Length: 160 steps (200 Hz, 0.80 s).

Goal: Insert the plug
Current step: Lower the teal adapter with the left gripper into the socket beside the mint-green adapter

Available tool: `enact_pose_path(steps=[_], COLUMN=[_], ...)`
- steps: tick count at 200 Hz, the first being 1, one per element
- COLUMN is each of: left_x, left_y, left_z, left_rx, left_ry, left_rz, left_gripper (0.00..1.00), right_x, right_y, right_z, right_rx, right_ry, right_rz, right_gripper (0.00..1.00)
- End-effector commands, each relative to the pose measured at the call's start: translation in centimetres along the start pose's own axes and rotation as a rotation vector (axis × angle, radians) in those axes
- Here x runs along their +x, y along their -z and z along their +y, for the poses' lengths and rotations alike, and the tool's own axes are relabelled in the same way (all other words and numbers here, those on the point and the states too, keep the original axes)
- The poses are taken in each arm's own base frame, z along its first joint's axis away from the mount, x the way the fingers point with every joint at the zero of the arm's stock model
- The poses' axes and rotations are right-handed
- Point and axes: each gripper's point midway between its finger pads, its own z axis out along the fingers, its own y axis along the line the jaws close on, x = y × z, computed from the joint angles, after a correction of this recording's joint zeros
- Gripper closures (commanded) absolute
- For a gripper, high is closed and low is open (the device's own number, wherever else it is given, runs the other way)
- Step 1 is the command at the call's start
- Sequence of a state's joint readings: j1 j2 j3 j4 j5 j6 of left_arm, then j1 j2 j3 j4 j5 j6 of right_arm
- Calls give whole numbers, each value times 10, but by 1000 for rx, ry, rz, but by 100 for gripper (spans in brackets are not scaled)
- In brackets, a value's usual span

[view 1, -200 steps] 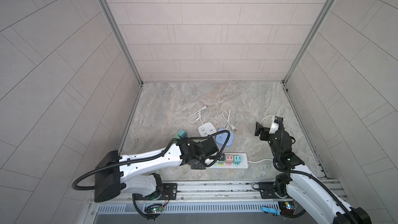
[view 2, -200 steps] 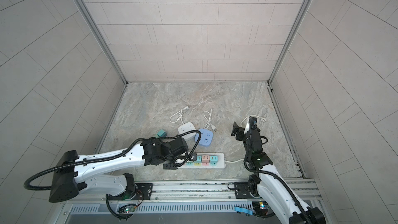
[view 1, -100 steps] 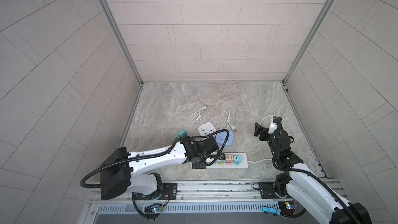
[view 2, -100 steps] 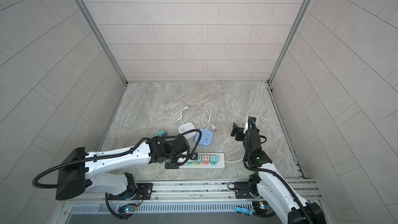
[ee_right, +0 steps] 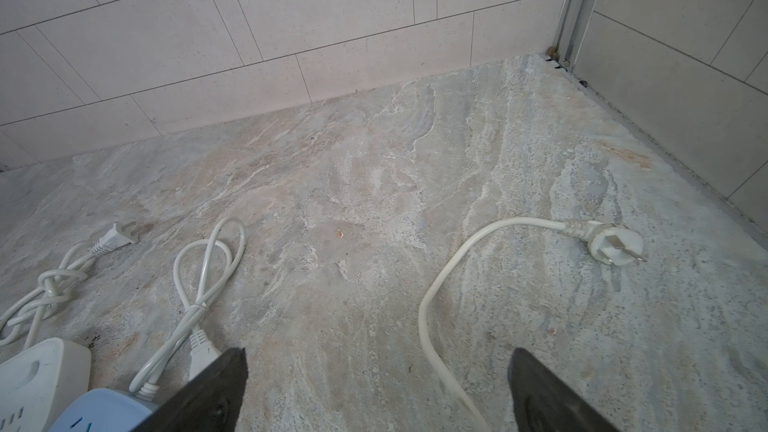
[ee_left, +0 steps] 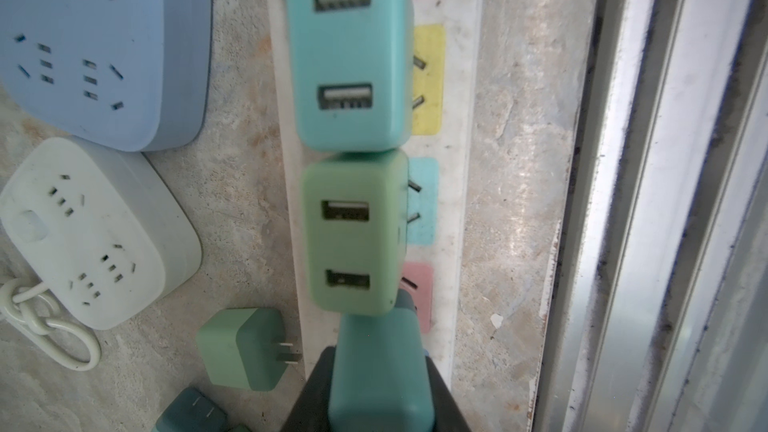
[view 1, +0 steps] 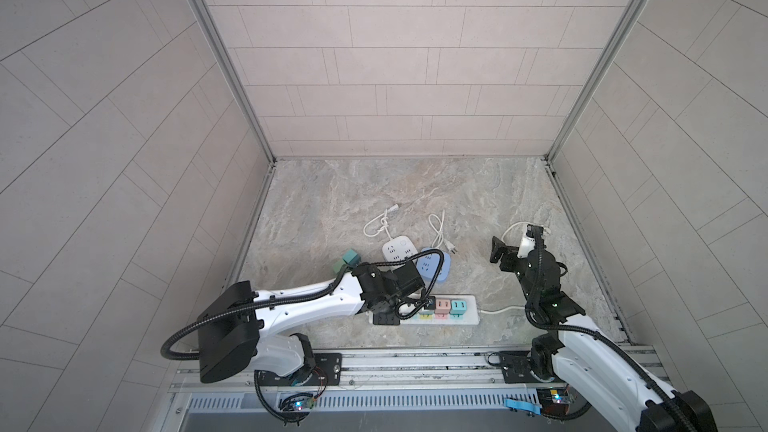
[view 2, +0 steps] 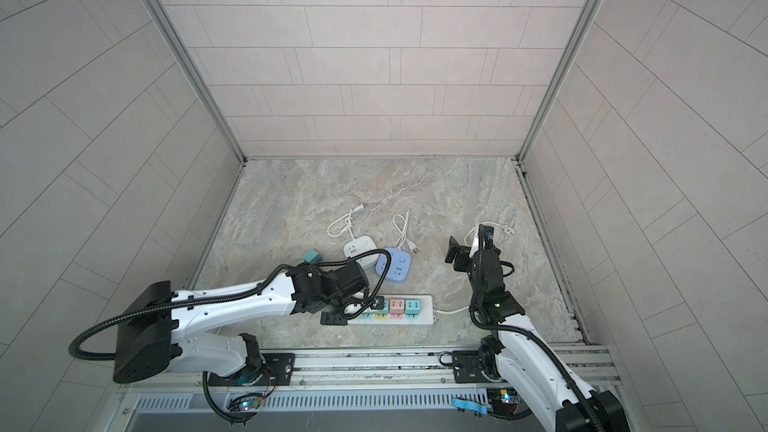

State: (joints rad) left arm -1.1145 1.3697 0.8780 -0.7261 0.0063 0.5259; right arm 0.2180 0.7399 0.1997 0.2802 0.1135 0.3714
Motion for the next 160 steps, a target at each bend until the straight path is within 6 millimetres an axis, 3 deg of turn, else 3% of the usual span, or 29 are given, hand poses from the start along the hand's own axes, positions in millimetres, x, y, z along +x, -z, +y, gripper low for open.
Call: enact_pose_path(steps=[1,160], left_x=[-3,19], left_y=[-6,-30], left_z=[-3,-3], left_rx=[36,75], left_ry=[-26,10], left_rz=[0,19], left_gripper=[100,100], right_x=[-12,-12], right_y=[1,1], right_z=[4,5], right_rx=[-4,-7], right_ry=[-11,-3], right_rz=[-31,-32], right_gripper=[0,0])
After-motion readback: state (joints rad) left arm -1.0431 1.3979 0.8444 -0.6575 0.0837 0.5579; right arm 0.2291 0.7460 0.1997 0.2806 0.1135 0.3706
